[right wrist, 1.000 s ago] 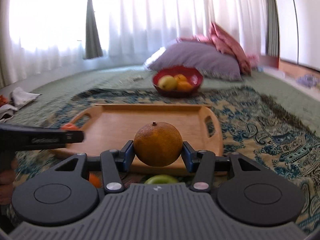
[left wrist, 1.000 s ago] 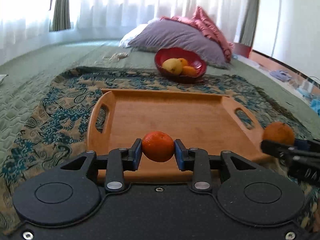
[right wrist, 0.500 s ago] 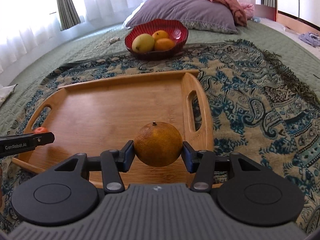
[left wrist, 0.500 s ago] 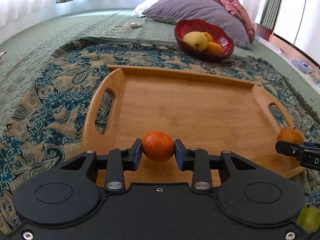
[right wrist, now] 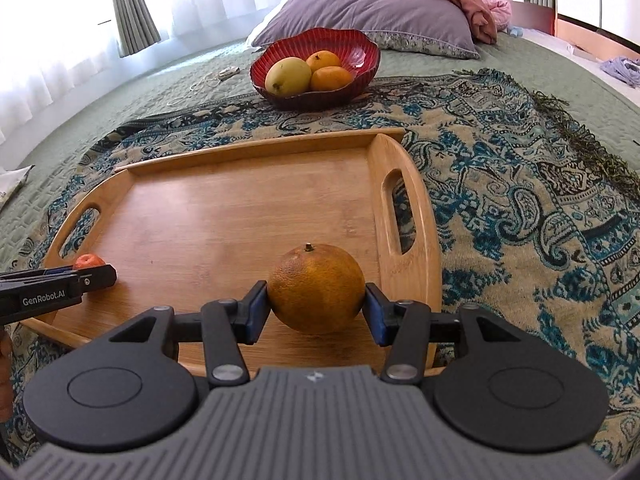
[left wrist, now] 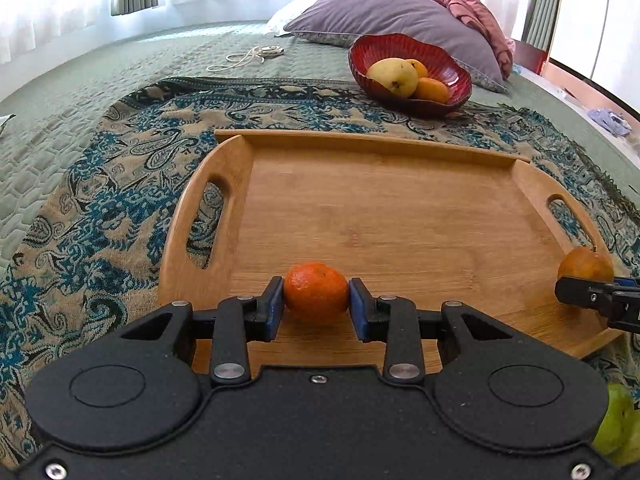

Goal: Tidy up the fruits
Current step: 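Carry the tangerine in the left tool while the right tool carries the large orange over the tray, then open the left tool on the tray while the right tool releases the large orange there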

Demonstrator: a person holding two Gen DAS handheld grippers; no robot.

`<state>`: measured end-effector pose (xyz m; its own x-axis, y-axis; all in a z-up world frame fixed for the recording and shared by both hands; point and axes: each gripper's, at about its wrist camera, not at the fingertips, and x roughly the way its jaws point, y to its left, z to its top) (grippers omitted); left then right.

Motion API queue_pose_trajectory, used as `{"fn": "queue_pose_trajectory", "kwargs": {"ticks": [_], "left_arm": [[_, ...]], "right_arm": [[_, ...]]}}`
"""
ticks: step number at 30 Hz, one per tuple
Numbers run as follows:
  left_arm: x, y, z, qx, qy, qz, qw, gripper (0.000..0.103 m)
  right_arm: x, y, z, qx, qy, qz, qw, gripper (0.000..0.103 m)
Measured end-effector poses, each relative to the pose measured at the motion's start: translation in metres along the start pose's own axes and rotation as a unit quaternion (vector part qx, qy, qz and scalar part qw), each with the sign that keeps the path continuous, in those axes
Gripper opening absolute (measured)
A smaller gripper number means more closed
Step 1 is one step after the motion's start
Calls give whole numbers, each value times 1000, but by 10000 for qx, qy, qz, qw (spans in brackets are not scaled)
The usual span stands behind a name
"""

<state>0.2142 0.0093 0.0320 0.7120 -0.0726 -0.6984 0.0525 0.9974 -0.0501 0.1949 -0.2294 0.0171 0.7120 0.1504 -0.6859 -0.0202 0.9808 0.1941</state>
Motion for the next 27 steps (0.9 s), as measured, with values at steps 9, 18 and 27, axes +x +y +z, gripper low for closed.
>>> {"fn": "queue_pose_trajectory", "kwargs": {"ticks": [9, 18, 27], "left_arm": [[0, -1, -1, 28, -9, 9, 10000, 33], [0, -1, -1, 52, 1, -5, 10000, 36], [-14, -1, -7, 153, -96, -72, 9998, 63]], "right_arm": [[5, 2, 2, -73, 103, -46, 9999, 54], [6, 5, 2, -124, 135, -75, 9998, 61], [0, 6, 2, -237, 179, -141, 9995, 79]]}}
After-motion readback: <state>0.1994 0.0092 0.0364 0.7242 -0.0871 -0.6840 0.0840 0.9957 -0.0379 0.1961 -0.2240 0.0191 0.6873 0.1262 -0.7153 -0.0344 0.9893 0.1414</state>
